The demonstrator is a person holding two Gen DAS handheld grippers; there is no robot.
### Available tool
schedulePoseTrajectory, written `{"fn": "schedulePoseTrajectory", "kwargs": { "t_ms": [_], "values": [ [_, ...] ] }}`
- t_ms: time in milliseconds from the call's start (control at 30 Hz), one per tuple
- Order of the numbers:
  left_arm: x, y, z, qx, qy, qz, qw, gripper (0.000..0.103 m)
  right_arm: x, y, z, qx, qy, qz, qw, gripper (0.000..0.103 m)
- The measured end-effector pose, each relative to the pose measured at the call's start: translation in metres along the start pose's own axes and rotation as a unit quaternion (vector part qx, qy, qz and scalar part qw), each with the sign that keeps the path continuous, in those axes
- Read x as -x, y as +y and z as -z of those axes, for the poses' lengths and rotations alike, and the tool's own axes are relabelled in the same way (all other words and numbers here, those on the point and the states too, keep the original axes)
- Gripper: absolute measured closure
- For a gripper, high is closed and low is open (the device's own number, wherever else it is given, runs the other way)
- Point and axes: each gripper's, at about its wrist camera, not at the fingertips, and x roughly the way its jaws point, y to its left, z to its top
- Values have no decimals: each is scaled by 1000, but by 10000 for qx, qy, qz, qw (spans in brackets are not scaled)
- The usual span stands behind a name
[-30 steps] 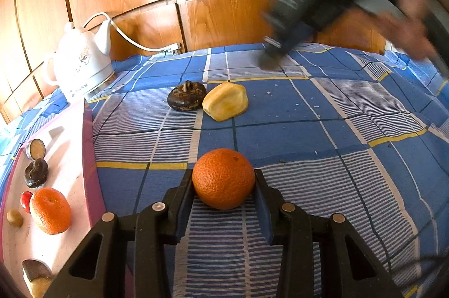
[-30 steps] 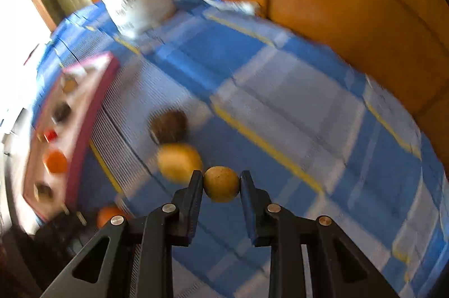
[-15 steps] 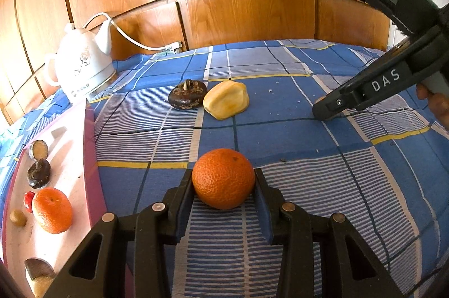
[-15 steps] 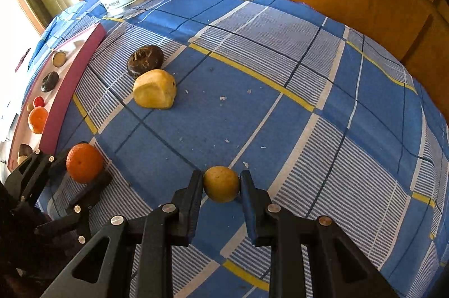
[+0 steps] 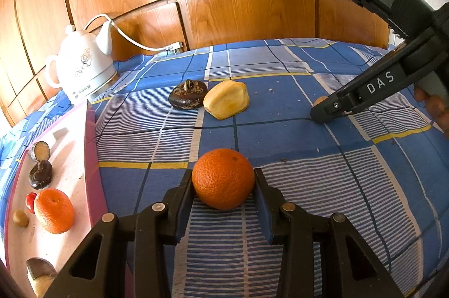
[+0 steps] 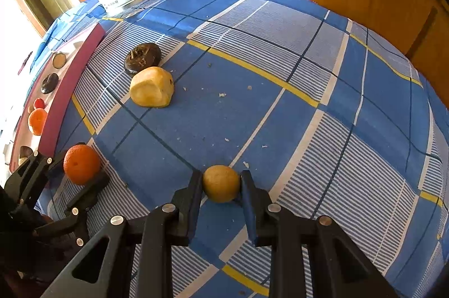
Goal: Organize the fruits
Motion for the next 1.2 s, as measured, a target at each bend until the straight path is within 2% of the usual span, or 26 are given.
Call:
{"fn": "schedulePoseTrajectory", "kwargs": {
  "t_ms": [267,433,500,600,667,800,900,967,1100,1200],
  "values": [
    [0,1,1,-10,16,10,10000,63,0,-13,-2,-380,-14,-302,9988,75],
    [0,1,0,-4,38,20,10000,62,1,-18,-4,-631,-33,-544,9965,65],
    [0,1,0,1,54,28,10000,62,3,-19,-5,-688,-57,-564,9960,56],
    [-2,1,-2,20,93,38,9999,62,13,-28,-8,-934,-258,-680,9930,44],
    [-3,4,-3,135,163,106,9997,63,21,-36,-10,-1160,-431,-778,9893,42],
    [-4,7,-6,226,282,169,9992,63,41,-53,-10,-1504,-804,-810,9820,42],
    [-5,7,-8,263,371,190,9988,63,43,-53,-13,-1447,-753,-539,9851,42],
    [-6,8,-10,306,441,221,9983,63,40,-46,-12,-1185,-608,-423,9902,42],
    [-7,11,-13,404,565,292,9972,63,32,-26,-9,-633,-351,-508,9961,63],
    [-7,12,-15,450,630,327,9965,63,23,-16,-7,-439,-213,-472,9977,63]
  ]
}}
